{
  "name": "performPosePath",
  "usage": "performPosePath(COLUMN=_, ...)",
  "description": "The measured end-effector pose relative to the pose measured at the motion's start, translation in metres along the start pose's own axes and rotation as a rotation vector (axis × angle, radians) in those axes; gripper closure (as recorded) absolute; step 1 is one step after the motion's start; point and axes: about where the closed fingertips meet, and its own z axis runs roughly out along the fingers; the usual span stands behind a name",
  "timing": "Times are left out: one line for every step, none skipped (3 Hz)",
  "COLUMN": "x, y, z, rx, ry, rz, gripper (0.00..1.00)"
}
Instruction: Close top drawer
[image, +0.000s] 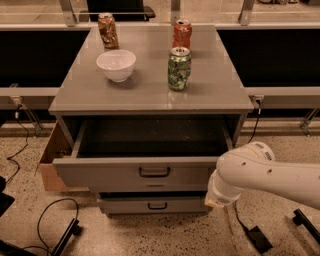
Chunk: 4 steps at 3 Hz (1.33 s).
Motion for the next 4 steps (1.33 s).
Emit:
performPosePath(x=-0.003, y=-0.034, z=-0.004, rx=0.028, ry=0.008, rz=-0.023, gripper=1.00)
performPosePath(x=-0.003, y=-0.045, z=-0.005, rx=0.036, ry=0.011, rz=-0.029, gripper=1.00)
performPosePath(x=-0.006, y=-0.076, z=-0.005, rx=0.055, ry=0.001, rz=-0.029, gripper=1.00)
performPosePath(x=-0.007, y=-0.088, z=-0.004, rx=0.063, ry=-0.004, rz=-0.031, gripper=1.00)
